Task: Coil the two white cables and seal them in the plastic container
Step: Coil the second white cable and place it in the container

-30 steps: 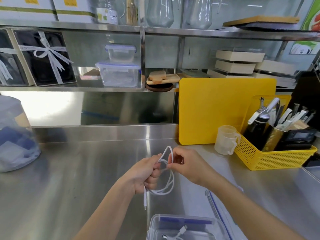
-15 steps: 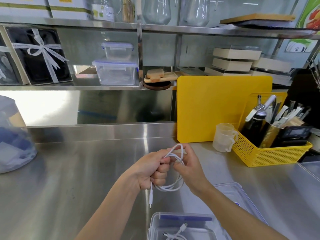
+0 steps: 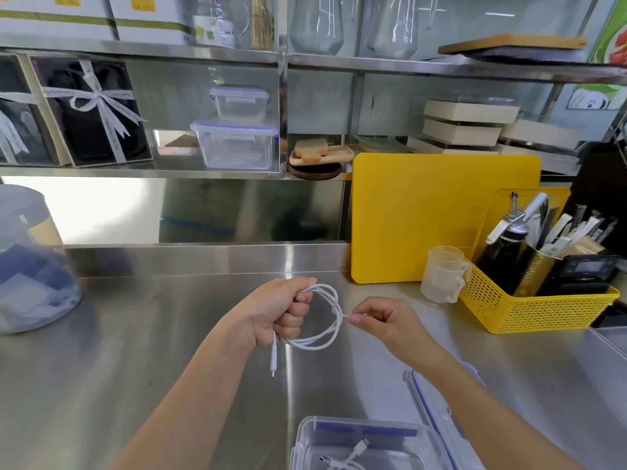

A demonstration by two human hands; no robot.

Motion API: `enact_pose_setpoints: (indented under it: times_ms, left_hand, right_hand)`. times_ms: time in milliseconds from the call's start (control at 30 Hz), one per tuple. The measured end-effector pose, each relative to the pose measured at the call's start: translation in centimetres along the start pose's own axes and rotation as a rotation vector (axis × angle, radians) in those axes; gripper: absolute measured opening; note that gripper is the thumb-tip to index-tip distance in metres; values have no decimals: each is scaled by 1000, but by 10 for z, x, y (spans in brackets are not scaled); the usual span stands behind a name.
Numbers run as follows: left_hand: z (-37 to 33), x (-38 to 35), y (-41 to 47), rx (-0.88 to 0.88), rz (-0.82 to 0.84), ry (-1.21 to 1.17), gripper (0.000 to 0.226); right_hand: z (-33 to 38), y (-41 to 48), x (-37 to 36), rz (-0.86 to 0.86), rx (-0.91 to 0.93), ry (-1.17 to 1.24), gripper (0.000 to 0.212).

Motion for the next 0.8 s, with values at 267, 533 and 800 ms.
enact_pose_setpoints:
  times_ms: [267,533,800]
  left_hand:
    - [1,-3,-3,-28,-31,-26,46]
    - [1,-6,-5,-75,-145,-13,45]
    - [6,-26,3,-73,-56,-42,45]
  right_hand:
    - [-7,-8,17,15,-8,-79,25]
    - [-12,-5,25,72,-55,-131,23]
    - [19,7,6,269,-26,203,18]
Point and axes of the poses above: each hand's wrist, its own y-axis towards the middle knuckle, its own x-axis out of the back of the hand, z = x × y, the point moved 3 cm from there along y, towards the middle knuckle, and after that the axes turned 11 degrees about z, right-handed, at the moved point
